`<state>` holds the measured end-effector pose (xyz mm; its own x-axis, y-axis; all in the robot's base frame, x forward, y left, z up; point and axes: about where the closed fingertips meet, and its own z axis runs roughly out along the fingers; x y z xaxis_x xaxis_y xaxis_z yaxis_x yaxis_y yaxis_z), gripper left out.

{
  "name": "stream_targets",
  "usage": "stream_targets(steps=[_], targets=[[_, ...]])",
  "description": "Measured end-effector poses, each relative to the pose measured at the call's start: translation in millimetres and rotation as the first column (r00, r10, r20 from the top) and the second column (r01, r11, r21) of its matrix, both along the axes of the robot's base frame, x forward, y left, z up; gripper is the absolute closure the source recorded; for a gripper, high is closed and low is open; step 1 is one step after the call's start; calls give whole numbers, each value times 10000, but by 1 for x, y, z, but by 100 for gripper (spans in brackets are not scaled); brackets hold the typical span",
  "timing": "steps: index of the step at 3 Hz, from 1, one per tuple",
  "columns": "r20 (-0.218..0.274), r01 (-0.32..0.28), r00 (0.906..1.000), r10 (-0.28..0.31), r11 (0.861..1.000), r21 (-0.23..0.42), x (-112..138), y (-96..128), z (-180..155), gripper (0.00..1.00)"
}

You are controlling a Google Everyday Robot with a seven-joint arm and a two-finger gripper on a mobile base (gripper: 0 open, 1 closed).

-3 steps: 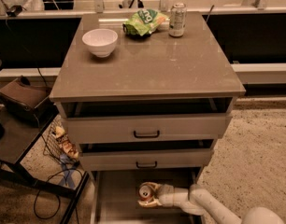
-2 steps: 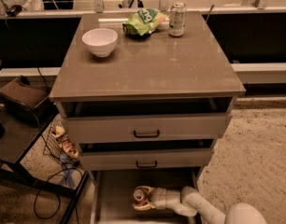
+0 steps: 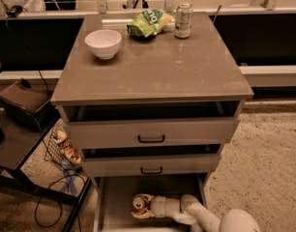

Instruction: Place coke can into bottom drawer

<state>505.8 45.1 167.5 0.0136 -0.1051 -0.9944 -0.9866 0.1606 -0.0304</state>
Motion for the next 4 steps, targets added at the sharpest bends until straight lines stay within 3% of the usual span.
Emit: stream_targets(steps=[3,4], targets=[[-6,-16,10000,16,10000,12,0,1,1,12],[-19,-43,10000,43,10000,33,-1,3,1,0]])
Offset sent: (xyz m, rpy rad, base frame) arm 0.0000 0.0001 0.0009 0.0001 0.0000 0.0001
